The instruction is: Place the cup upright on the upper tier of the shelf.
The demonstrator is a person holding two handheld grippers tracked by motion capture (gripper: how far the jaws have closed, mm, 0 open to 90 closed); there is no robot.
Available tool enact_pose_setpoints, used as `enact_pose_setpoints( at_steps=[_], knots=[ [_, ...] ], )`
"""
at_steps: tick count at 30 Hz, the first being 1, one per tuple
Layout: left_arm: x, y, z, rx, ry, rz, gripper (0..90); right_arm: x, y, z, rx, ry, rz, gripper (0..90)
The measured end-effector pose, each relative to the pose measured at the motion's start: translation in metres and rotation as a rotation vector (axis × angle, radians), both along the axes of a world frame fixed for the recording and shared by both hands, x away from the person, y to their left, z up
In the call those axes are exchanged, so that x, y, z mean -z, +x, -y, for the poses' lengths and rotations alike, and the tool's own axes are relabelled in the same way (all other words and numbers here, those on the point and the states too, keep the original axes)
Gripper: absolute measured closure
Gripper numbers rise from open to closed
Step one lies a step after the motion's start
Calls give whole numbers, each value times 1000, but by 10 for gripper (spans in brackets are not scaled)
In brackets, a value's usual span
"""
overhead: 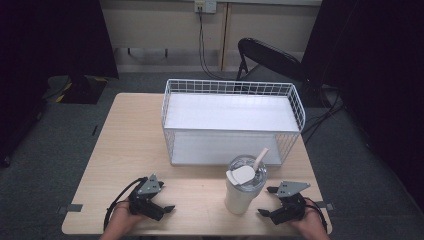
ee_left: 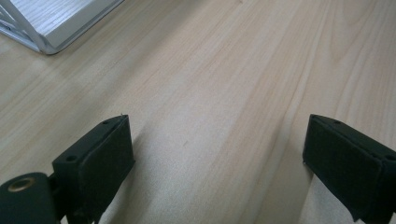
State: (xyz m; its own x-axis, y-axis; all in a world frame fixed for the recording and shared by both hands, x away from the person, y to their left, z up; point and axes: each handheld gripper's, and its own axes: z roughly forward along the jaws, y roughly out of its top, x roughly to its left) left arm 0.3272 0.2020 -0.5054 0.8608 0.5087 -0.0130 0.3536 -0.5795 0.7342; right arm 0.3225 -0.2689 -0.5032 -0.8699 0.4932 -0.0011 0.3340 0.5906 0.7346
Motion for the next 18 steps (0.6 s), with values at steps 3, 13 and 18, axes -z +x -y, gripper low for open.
enact_pose_setpoints(
  at_steps=[3,13,18],
  knots=[
    [0,0,0,-1,1,0,80,0,0,-1,3,-2,1,132],
    [0,-1,0,-5,-1,0,80,-6,0,-8,-16,61,-44,156],
    [0,-1,0,-5,-1,0,80,-14,-4,-17,-44,75,-27,146]
  ],
)
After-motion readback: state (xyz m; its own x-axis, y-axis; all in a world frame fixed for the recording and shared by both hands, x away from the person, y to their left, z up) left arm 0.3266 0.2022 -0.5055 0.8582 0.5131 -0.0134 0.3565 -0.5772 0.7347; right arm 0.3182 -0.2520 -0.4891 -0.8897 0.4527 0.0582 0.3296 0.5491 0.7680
